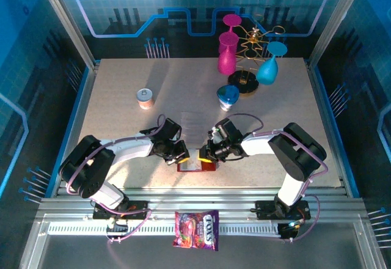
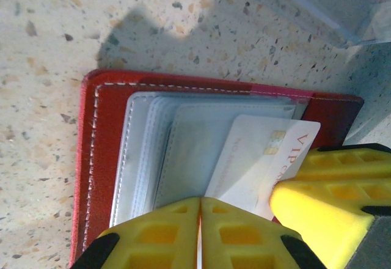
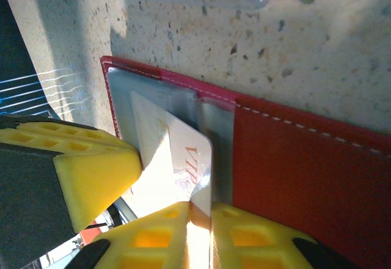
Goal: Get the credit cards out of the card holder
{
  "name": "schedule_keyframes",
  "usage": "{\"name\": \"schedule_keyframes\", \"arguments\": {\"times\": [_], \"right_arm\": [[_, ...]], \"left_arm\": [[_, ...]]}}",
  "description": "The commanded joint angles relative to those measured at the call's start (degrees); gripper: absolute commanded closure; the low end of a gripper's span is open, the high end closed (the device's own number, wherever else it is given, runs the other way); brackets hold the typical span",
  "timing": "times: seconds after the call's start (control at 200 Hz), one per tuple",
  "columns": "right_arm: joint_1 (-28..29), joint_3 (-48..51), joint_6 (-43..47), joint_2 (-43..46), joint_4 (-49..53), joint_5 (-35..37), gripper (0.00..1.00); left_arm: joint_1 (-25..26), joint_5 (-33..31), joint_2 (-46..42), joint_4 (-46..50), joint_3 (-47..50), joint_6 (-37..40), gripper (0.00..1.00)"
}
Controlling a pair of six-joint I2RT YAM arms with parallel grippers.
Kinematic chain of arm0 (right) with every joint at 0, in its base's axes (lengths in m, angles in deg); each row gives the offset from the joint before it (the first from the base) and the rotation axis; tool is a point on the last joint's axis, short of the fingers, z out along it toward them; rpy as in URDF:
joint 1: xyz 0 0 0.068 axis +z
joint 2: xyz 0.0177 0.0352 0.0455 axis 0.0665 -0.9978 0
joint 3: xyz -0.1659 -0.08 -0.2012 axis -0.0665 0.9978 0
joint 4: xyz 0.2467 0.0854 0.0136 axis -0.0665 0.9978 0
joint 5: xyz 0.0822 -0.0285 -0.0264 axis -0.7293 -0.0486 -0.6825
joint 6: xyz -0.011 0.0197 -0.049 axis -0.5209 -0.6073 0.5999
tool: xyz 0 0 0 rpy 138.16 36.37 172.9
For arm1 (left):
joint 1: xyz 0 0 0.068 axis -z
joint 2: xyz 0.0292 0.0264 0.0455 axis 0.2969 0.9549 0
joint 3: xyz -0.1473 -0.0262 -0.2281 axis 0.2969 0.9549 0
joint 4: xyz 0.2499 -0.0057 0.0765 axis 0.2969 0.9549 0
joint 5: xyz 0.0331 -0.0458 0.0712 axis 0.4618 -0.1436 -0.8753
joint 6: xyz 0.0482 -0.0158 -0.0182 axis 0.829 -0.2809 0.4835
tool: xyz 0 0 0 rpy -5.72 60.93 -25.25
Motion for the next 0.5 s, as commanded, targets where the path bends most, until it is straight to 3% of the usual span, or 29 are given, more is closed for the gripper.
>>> {"name": "schedule_keyframes", "arguments": {"times": [0.0,0.495], "right_arm": [[-1.39,0.9,0.71,0.68,1.24,-0.11,0.85],[-4.99,-0.2,8.82,5.22,13.37,1.34,0.9]], "left_arm": [[0.47,-1.53,0.76,4.42,-0.01,1.2,0.9],[0.51,-1.76,0.21,4.52,0.02,0.93,0.9]]}}
